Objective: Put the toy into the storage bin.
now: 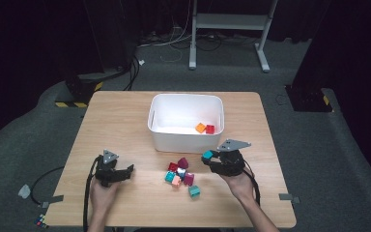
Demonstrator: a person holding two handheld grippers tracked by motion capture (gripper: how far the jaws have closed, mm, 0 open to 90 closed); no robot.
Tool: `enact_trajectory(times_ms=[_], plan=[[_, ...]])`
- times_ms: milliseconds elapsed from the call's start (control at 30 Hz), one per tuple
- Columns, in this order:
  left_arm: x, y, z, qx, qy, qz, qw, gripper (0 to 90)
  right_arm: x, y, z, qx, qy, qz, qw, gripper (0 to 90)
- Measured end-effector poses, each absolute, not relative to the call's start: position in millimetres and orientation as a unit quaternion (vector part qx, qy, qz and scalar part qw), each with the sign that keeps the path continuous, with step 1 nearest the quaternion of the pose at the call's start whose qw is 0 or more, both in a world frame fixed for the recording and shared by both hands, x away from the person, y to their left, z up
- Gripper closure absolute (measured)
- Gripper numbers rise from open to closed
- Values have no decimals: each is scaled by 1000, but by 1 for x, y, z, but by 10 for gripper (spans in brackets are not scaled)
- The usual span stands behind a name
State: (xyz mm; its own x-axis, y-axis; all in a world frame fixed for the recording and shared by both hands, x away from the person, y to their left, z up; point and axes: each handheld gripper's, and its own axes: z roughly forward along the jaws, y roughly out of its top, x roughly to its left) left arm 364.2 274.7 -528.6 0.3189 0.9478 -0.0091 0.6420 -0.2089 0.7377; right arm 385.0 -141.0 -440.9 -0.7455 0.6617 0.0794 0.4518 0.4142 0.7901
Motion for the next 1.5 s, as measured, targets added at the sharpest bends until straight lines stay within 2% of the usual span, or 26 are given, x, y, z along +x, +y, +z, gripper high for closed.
enact_trajectory(times_ms=[400,1000,1500], plan=[[364,275,-528,743,535,232,329,171,387,-147,-426,336,823,441,121,585],[364,275,-529,743,535,232,329,171,395,-152,-381,326,815,465,116,585],[363,275,-528,742,536,233,329,171,410,-140,-353,318,815,470,119,587]])
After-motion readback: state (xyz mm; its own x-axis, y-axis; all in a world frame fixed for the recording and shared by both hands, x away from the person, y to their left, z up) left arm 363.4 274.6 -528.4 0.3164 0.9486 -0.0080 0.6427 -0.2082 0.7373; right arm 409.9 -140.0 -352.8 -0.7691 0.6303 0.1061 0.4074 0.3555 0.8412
